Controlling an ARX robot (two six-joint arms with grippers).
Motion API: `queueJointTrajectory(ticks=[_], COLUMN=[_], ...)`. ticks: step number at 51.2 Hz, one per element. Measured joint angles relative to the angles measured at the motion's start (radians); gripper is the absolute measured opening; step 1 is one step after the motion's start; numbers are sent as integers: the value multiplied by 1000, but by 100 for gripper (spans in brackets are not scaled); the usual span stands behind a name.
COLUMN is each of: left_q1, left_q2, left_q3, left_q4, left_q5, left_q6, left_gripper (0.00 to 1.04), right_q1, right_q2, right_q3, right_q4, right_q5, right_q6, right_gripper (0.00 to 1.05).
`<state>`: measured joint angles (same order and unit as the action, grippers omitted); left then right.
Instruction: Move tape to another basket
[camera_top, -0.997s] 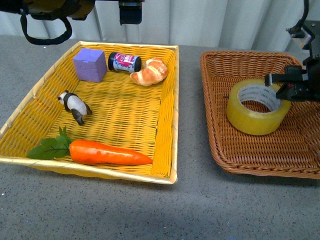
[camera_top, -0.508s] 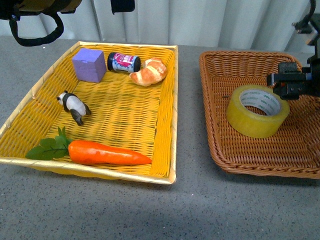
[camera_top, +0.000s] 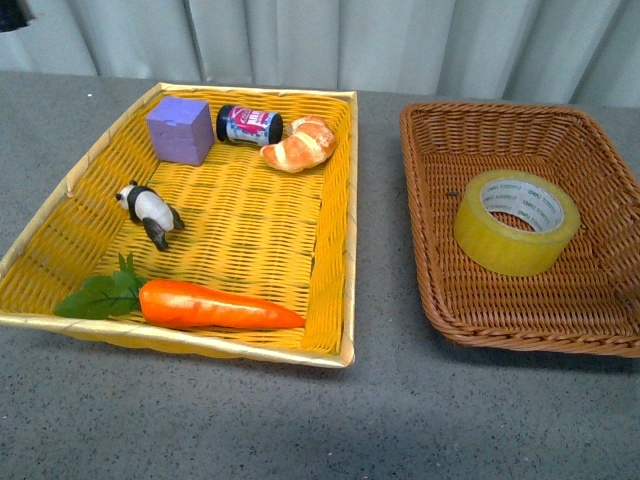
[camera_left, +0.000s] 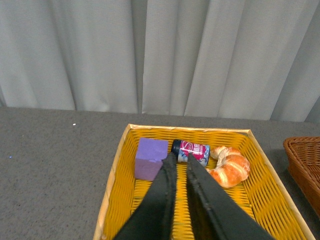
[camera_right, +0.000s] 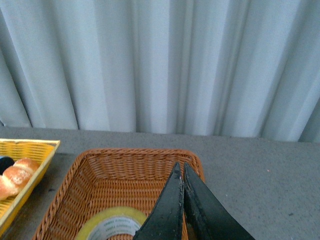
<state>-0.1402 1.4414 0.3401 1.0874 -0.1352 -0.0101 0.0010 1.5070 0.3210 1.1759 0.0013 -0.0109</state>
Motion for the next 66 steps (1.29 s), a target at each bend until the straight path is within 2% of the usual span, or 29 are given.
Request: queueJointTrajectory(ticks=[8, 21, 24, 29, 51, 66], left_q1=[26, 65, 99, 137, 138, 138], left_q2=[-54, -248, -296, -403, -827, -983], left_q3=[-104, -214, -235, -269, -320, -321], left_q4=[55, -31, -63, -135, -484, -630], left_q5=[28, 61, 117, 129, 135, 135], left_q6=[2, 2, 2, 3, 3, 3], left_gripper=[4, 4, 4, 4, 4, 4], right_q1=[-1, -1, -1, -1, -1, -1], right_q2=[-115, -311, -358, -455, -885, -1043], right_q3=[-92, -197, -216, -248, -314, -316], right_q4=[-29, -120, -150, -216, -568, -713], right_q5=[1, 1, 1, 1, 0, 0], right_q6=[0, 0, 0, 0, 0, 0], right_gripper=[1, 1, 1, 1, 1, 1])
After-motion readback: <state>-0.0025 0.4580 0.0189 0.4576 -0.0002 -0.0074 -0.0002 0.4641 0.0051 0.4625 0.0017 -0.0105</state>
